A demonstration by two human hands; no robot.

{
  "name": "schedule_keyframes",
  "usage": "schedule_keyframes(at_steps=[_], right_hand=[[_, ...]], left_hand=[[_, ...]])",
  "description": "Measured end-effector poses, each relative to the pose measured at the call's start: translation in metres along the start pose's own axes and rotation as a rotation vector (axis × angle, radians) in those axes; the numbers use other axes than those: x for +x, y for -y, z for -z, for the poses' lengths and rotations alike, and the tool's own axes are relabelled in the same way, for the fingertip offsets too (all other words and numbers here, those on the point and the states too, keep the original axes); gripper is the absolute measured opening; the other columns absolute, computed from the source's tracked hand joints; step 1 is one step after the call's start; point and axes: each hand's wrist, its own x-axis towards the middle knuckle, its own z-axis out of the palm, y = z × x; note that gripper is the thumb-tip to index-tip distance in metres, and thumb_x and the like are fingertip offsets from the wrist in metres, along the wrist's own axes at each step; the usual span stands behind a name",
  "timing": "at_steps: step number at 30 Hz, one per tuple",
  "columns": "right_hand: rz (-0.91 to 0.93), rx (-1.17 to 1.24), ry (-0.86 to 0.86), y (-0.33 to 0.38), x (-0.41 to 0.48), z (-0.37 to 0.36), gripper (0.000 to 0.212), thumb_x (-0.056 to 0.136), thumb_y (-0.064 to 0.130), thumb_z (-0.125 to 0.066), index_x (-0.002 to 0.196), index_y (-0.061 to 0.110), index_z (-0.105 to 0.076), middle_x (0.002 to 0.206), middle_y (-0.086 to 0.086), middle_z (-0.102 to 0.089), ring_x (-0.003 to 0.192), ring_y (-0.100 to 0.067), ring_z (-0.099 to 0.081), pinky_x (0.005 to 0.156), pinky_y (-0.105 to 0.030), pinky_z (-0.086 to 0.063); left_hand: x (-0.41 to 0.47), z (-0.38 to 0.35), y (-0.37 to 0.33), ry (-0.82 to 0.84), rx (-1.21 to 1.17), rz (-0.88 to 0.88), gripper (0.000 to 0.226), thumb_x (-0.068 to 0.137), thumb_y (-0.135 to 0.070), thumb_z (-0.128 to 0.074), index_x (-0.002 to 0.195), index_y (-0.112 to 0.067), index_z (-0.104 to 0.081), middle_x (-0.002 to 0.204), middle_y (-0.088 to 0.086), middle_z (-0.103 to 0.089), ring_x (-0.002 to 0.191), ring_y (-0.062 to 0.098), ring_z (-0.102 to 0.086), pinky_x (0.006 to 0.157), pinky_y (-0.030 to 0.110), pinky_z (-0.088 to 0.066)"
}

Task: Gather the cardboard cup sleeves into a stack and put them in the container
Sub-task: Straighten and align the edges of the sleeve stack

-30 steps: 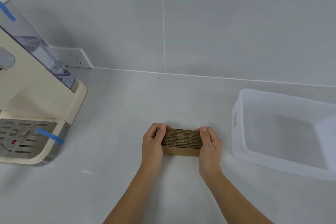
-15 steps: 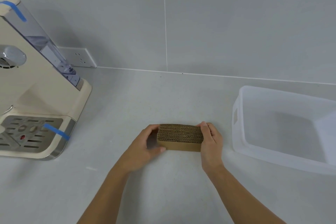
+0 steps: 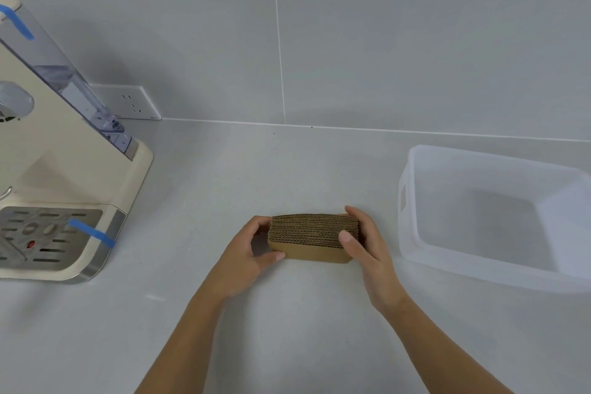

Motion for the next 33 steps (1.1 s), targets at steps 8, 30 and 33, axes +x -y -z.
schedule_keyframes(at_steps=[8, 30, 33], right_hand=[[0.018, -0.373, 0.129, -0.005, -0.003, 0.019, 0.075, 0.083, -0.001, -0.062, 0.132, 0.038, -0.022, 0.124, 0.023, -0.038, 0.111, 0.02, -0.039, 0.086, 0.007, -0.031], [0.113, 0.024, -0.122, 0.044, -0.011, 0.001, 0.043, 0.079, 0.015, -0.06, 0.11, 0.042, -0.048, 0.119, 0.004, -0.059, 0.111, -0.019, -0.055, 0.097, -0.034, -0.044], [0.158, 0.126, -0.136, 0.064, -0.012, 0.008, 0.046, 0.07, 0.017, -0.058, 0.113, 0.034, -0.052, 0.119, -0.003, -0.061, 0.108, -0.02, -0.057, 0.092, -0.033, -0.046]], left_hand=[[0.0, 0.0, 0.0, -0.003, -0.003, 0.003, 0.043, 0.077, -0.001, -0.069, 0.109, -0.025, -0.055, 0.11, -0.008, -0.063, 0.101, -0.001, -0.057, 0.085, 0.009, -0.041], [-0.005, 0.008, -0.054, -0.124, -0.297, -0.091, 0.049, 0.059, -0.038, -0.069, 0.103, -0.018, -0.061, 0.094, -0.013, -0.069, 0.092, 0.009, -0.062, 0.077, 0.024, -0.05], [-0.002, 0.004, -0.074, -0.136, -0.358, -0.14, 0.04, 0.062, -0.026, -0.071, 0.1, -0.015, -0.062, 0.091, -0.01, -0.069, 0.085, 0.006, -0.063, 0.067, 0.017, -0.049]])
